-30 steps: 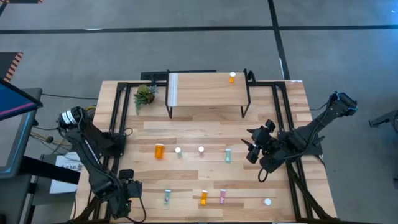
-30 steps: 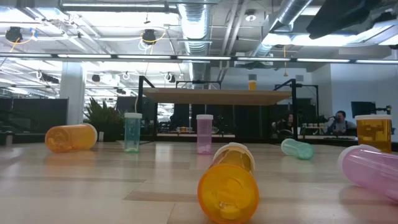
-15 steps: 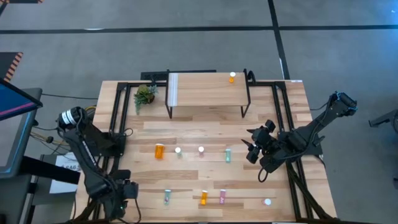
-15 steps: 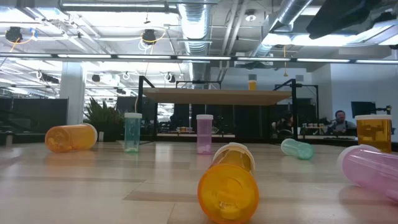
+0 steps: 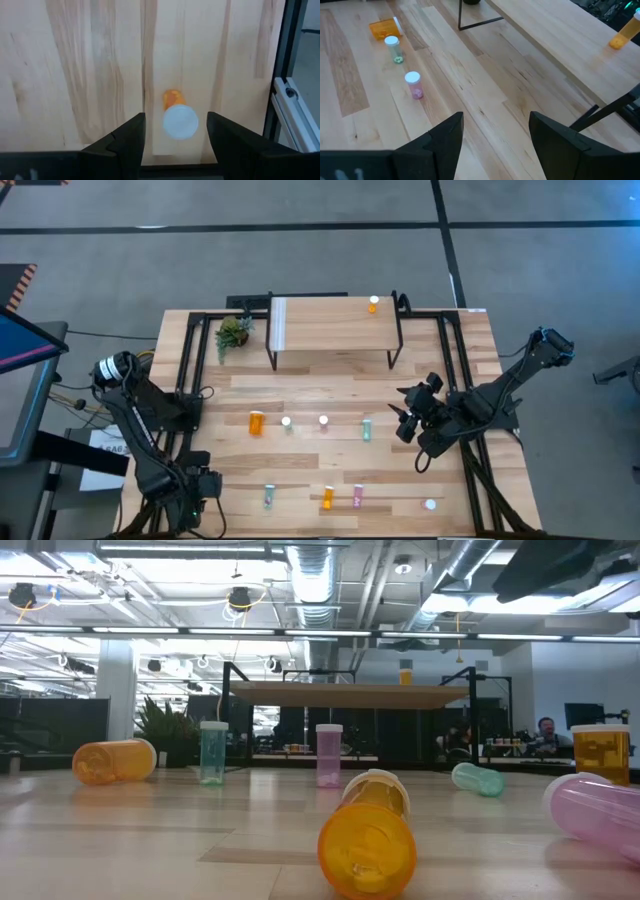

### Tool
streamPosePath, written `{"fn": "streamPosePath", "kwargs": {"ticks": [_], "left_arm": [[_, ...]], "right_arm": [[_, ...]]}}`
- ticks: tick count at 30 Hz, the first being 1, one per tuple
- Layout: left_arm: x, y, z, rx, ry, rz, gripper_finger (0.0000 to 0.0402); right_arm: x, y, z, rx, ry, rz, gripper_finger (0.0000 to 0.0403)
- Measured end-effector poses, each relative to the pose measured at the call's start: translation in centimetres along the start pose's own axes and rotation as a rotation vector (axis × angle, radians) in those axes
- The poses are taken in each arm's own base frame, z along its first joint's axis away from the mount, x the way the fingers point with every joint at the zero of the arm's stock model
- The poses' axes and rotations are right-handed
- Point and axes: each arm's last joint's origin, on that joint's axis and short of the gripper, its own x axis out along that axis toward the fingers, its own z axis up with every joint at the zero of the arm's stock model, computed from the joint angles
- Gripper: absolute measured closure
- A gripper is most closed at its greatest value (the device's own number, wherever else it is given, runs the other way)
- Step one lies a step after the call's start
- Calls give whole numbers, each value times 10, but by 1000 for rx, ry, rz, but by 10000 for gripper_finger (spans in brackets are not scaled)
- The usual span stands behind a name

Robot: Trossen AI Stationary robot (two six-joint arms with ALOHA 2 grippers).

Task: Pick and place medicine bottles onto shelf by color
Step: Put the left small orange pill bottle on the shelf aligned with the other small orange pill bottle

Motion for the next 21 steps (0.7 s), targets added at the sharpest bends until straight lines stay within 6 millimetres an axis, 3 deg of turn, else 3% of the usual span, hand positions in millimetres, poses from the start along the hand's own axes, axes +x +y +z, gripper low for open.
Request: {"fn": "streamPosePath", "kwargs": {"ticks": [12, 14, 21], "left_arm": [[-58, 29, -11, -59, -299, -84, 224], [-55, 30, -11, -75, -319, -107, 225], [-12, 35, -20, -104, -220, -161, 225]], "right_arm": [[0, 0, 0, 0, -2, -1, 155], [0, 0, 0, 1, -2, -1, 155], [0, 0, 0, 1, -2, -1, 155]]}}
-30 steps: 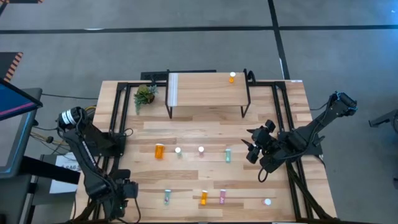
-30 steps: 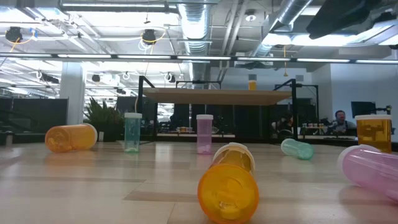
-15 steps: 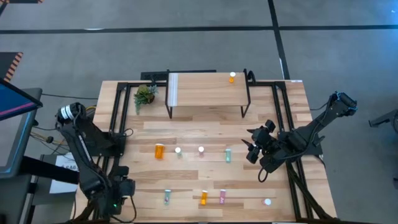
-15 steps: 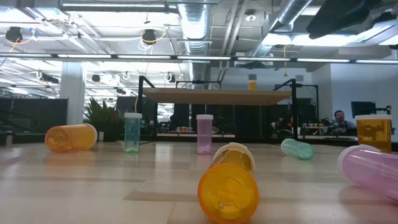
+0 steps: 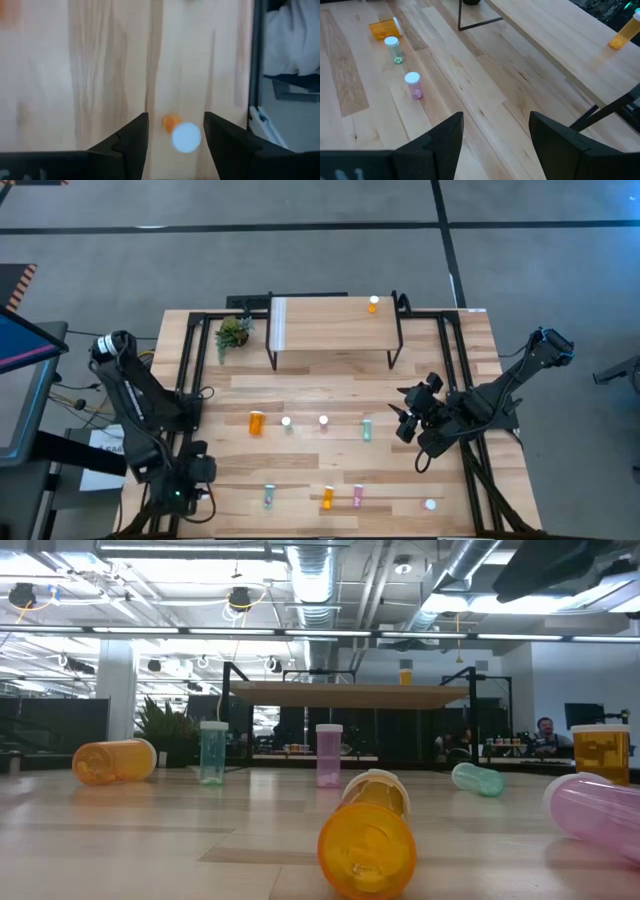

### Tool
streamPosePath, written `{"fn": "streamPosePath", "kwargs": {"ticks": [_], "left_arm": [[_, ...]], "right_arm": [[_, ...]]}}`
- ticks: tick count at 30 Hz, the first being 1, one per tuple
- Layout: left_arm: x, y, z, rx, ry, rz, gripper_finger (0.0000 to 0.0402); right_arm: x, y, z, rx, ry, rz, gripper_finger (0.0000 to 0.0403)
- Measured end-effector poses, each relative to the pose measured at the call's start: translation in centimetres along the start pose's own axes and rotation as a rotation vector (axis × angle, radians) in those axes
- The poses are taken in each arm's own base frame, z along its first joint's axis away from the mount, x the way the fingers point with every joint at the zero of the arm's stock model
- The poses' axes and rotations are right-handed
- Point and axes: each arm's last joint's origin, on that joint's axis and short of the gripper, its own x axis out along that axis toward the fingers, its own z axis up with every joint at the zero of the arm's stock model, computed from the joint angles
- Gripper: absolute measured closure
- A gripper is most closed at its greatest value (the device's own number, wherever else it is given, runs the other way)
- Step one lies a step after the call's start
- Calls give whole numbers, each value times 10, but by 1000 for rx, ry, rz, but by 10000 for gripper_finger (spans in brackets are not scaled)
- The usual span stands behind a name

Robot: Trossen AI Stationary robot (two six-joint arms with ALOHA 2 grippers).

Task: Pick and place medicine bottles onto shelf by color
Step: Put the left small orange pill bottle on the shelf aligned with the other small orange pill bottle

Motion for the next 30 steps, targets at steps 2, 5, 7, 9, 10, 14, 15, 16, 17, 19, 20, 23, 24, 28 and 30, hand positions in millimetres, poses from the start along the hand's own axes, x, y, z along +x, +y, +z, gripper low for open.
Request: {"fn": "streamPosePath", "kwargs": {"ticks": [2, 5, 7, 9, 10, 14, 15, 16, 17, 19, 20, 23, 24, 28, 30], "left_arm": [[1, -2, -1, -18, -6, -30, 225], [2, -3, -1, -21, -9, -44, 225], [2, -2, -2, -30, 10, -31, 225], [2, 1, -3, -24, 19, -2, 225], [2, 1, -3, -9, 17, 1, 225], [2, -2, -2, 53, 1, -28, 225], [2, -2, -2, 61, -4, -36, 225], [2, -3, -2, 64, -6, -39, 225], [2, -3, -2, 66, -5, -39, 225], [5, -4, -2, 68, 2, -33, 225], [7, -4, -3, 71, 18, -28, 225], [17, -7, -7, 77, 89, -6, 222], [22, -7, -8, 80, 111, 5, 220], [35, -12, -11, 90, 152, 17, 207], [39, -13, -12, 92, 169, 25, 200]], "right_arm": [[0, 0, 0, 1, 0, 0, 155], [0, 0, 0, 6, -1, 2, 155], [0, 1, 0, 9, -2, 4, 155], [0, 1, 0, 9, -3, 4, 155], [0, 1, 0, 9, -2, 4, 155], [0, 1, 0, 9, -2, 4, 155], [0, 1, 0, 9, -2, 4, 155], [0, 0, 0, 9, -2, 4, 155], [0, 1, 0, 9, -2, 4, 155], [0, 1, 0, 9, -2, 4, 155], [0, 1, 0, 9, -2, 4, 155], [0, 1, 0, 11, -3, 5, 155], [0, 1, 1, 12, -4, 5, 155], [0, 1, 1, 13, -4, 6, 155], [0, 1, 1, 13, -4, 6, 155]]}}
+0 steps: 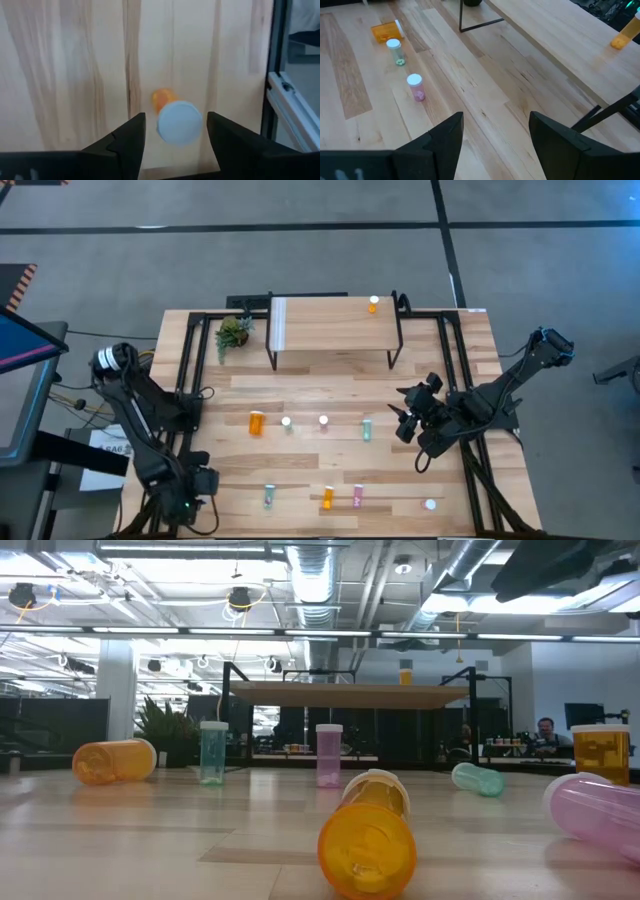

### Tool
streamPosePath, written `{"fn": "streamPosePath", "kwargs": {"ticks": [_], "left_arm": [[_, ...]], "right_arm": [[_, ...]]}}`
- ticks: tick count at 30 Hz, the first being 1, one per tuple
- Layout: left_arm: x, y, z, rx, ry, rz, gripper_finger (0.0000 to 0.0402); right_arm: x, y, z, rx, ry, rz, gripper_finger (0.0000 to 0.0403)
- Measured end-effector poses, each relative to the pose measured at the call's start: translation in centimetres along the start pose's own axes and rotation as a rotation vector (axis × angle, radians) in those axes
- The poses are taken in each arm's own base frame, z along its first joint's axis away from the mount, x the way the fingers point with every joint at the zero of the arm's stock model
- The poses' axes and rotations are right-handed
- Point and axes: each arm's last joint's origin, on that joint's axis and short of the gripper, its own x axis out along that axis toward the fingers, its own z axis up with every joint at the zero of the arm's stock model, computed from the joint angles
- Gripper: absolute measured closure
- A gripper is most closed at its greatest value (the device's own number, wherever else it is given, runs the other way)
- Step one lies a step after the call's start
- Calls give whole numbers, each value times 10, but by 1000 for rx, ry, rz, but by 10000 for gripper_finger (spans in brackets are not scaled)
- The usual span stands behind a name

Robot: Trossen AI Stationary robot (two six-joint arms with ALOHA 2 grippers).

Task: Pick and place medicine bottles onto shelf by color
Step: Put the left small orange pill bottle on the shelf aligned with the other small orange pill bottle

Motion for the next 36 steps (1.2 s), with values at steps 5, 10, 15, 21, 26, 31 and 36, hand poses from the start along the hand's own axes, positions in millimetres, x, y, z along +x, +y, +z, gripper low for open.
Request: {"fn": "streamPosePath", "kwargs": {"ticks": [5, 10, 15, 21, 26, 31, 36], "left_arm": [[1, 0, 0, 22, 5, 4, 194], [1, 0, 0, 54, 2, 6, 210], [1, 0, 0, 58, 3, 6, 257], [-3, 3, 5, 37, 4, -12, 302], [-20, 10, 16, 90, -119, -28, 306], [-50, 29, 35, 145, -336, -6, 292], [-83, 62, 61, 160, -567, 76, 289]], "right_arm": [[0, 0, 0, 0, 0, 0, 155], [0, 0, 0, 0, 0, 0, 155], [0, 0, 0, 0, 0, 0, 155], [0, 0, 0, 0, 0, 0, 155], [0, 0, 0, 4, -1, 2, 155], [0, 1, 0, 7, -3, 3, 155], [0, 0, 1, 8, -25, -12, 155]]}}
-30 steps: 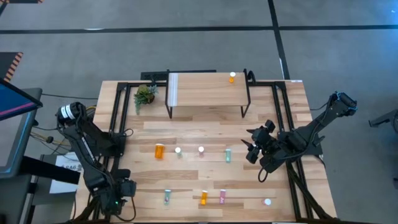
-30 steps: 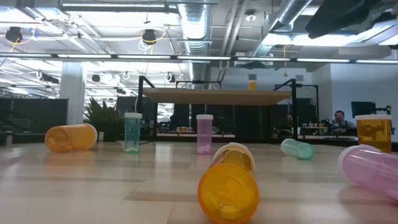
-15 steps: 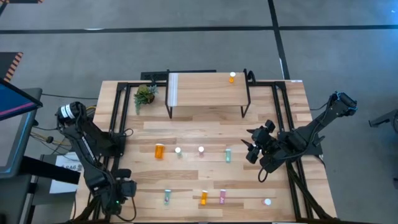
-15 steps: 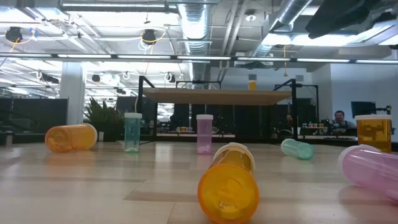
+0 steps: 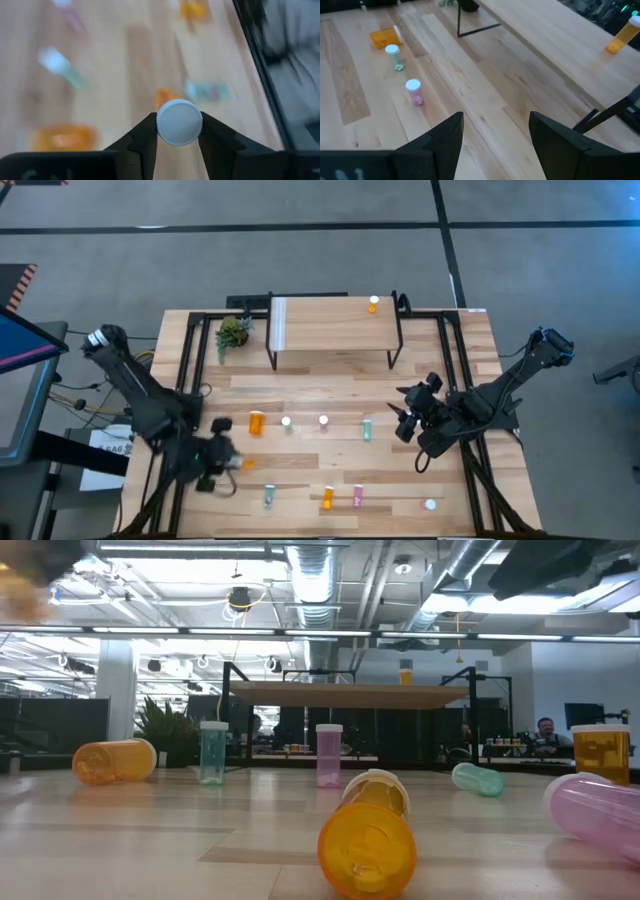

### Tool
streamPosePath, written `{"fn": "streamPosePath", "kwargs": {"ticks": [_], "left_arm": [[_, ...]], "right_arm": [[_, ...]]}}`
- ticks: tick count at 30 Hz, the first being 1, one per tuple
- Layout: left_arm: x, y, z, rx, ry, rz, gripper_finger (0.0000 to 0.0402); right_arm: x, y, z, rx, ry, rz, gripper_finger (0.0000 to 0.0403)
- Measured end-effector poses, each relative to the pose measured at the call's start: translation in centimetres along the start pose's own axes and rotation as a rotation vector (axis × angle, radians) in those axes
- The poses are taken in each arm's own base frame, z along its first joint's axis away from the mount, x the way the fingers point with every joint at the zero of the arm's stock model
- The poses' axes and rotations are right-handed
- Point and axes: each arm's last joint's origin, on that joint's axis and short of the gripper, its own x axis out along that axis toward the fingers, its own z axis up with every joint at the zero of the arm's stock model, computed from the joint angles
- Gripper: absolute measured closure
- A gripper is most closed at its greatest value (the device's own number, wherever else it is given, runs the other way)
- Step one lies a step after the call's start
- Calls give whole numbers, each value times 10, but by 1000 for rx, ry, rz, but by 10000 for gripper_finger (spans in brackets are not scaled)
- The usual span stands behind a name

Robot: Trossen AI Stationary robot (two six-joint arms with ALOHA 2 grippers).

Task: Pick and place medicine bottles onto shelf by color
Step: Put the left small orange pill bottle on the shelf aligned with the other small orange pill bottle

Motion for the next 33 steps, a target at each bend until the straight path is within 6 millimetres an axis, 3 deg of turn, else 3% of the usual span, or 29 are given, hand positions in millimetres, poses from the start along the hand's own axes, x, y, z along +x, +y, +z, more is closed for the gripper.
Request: {"fn": "streamPosePath", "kwargs": {"ticks": [9, 19, 26, 33], "left_arm": [[-8, 60, 52, 93, -289, 59, 288], [-4, 104, 84, 171, -485, 47, 287], [14, 116, 94, 181, -511, 7, 287], [37, 117, 99, 178, -490, -1, 287]], "right_arm": [[-1, 11, 9, -2, -46, 89, 155], [3, 34, 20, -101, -77, 282, 155], [39, 64, 21, -195, -66, 394, 155], [89, 53, 26, -211, 22, 333, 155]]}}
